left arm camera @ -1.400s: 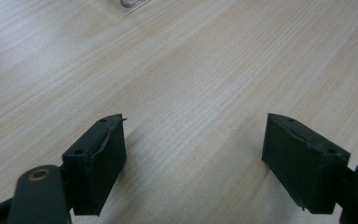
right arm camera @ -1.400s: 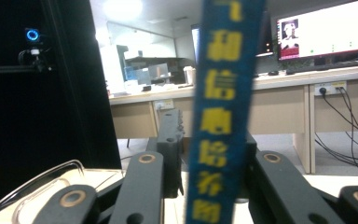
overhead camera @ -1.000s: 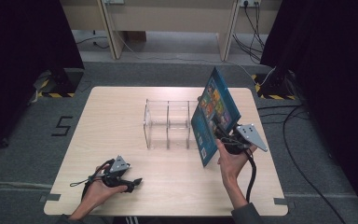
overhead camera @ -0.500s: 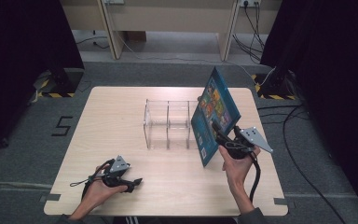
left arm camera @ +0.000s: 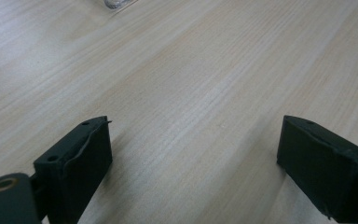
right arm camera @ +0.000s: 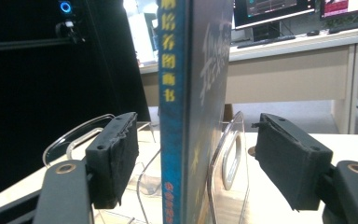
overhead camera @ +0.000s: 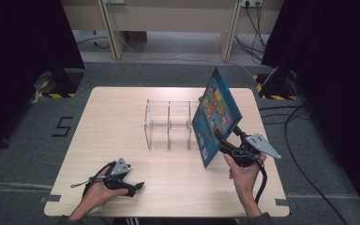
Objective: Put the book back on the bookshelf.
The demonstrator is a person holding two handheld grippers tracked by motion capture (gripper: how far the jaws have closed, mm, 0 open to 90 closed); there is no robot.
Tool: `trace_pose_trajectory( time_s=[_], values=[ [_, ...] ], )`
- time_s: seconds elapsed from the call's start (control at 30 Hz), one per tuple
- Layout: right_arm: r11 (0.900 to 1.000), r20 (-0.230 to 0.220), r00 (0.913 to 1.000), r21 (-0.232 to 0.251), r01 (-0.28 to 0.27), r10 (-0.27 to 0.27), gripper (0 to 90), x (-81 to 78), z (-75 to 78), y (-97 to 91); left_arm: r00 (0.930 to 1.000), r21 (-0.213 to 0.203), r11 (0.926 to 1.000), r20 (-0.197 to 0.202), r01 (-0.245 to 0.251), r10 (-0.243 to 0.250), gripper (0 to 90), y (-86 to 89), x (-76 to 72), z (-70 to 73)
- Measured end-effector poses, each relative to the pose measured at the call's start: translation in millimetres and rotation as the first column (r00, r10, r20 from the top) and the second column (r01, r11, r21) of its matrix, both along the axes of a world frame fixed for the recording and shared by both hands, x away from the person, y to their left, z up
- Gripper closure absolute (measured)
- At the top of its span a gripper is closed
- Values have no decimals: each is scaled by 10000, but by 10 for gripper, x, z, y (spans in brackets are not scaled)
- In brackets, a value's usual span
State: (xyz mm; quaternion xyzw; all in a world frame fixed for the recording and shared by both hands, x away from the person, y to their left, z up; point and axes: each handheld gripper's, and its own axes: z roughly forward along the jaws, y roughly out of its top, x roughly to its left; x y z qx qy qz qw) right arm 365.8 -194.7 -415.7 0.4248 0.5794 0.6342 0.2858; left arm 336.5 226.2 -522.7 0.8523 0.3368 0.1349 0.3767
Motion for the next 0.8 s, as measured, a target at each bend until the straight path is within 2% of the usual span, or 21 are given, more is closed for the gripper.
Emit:
trace_pose_trajectory(
  time_s=[0.07,0.5,0.8],
  values=[
    [9999,-39,10000,153,-44,45,279,-15,-1,-27,10000,4,10000,-26,33,-33,89,7,-5,2],
    [9988,-252,9988,-254,-415,408,255,-164,-66,-111,10000,41,10000,-33,40,-40,89,12,-10,4],
    [9985,-314,9984,-234,-488,481,241,-270,-97,-211,9999,34,9999,-40,143,-143,80,17,-14,2]
  ],
)
